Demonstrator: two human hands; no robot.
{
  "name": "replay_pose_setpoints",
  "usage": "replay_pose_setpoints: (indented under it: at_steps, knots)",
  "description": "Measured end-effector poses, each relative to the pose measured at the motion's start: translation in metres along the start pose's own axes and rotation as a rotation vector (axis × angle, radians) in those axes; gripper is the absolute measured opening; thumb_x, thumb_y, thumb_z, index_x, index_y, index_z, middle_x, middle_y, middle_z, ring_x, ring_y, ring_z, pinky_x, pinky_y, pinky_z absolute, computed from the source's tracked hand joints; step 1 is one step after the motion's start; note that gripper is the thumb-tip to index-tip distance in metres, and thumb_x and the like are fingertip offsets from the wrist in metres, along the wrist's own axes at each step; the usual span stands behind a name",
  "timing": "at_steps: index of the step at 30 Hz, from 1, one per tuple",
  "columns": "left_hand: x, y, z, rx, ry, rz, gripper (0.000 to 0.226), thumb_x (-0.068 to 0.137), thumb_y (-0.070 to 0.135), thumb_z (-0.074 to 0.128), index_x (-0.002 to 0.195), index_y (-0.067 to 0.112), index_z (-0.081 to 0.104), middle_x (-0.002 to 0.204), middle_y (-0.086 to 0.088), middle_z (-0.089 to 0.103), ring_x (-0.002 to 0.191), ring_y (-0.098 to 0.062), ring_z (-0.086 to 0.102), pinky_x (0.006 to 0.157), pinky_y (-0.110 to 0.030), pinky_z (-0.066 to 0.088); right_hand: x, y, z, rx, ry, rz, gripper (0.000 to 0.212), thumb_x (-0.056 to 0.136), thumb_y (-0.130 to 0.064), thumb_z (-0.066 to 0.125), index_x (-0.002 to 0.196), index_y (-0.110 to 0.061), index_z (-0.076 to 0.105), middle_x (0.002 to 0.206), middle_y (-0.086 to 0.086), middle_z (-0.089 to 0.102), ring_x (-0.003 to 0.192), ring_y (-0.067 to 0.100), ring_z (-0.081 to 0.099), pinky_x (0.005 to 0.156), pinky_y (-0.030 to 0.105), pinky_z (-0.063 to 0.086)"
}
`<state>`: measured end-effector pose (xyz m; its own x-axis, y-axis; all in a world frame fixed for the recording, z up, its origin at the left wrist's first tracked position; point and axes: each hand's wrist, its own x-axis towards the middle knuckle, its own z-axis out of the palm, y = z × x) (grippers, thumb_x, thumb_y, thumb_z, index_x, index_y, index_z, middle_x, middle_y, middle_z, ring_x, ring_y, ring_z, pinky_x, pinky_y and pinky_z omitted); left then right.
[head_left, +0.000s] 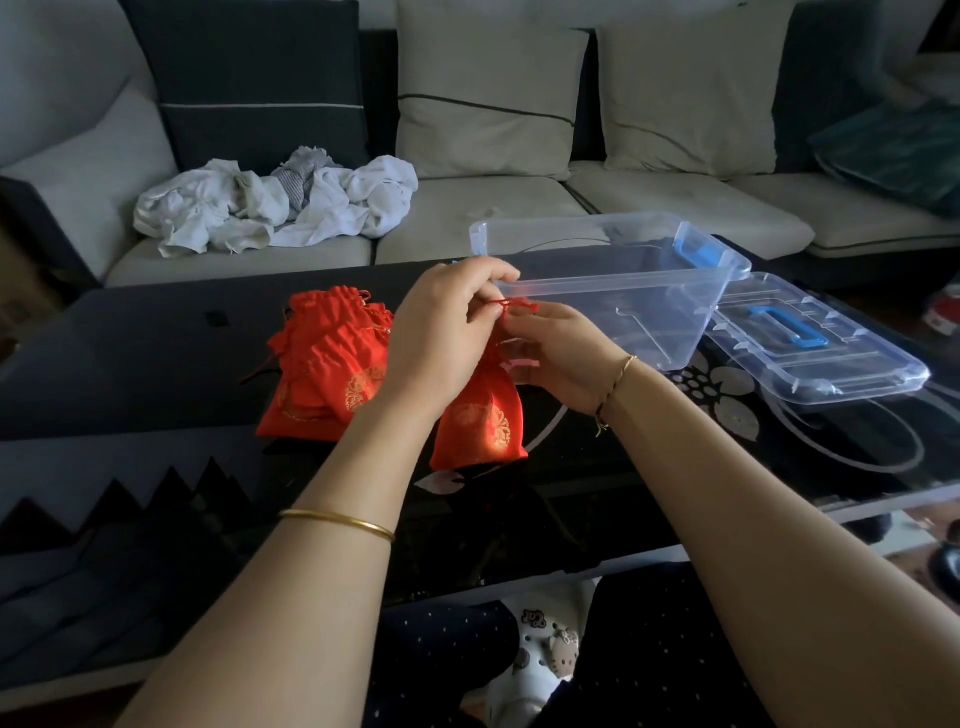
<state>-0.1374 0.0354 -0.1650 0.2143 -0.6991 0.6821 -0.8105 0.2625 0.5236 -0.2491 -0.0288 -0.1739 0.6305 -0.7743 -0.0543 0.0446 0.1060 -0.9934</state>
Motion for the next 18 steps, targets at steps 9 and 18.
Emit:
replay_pose_setpoints:
  at_steps: [9, 18]
  knots:
    - [0.001, -0.009, -0.003, -0.159, -0.024, -0.188, 0.017, 0.082, 0.002, 0.065, 0.093, 0.011, 0.074, 0.086, 0.002, 0.07, 0.075, 0.001, 0.062, 0.076, -0.012, 0.048, -0.004, -0.003, -0.003, -0.403, 0.136, -0.123, 0.021, 0.095, -0.016, 0.047, 0.078, -0.01, 0.059, 0.081, 0.009, 0.061, 0.07, 0.018, 0.058, 0.069, 0.038, 0.051]
    - [0.001, -0.016, -0.009, -0.287, -0.024, -0.681, 0.021, 0.089, 0.015, 0.051, 0.084, 0.004, 0.068, 0.073, -0.003, 0.066, 0.064, -0.011, 0.055, 0.054, -0.018, 0.044, -0.005, -0.005, -0.008, 0.336, 0.131, 0.029, 0.031, 0.096, -0.017, 0.043, 0.066, -0.011, 0.05, 0.068, 0.003, 0.057, 0.056, 0.011, 0.046, 0.051, 0.021, 0.037]
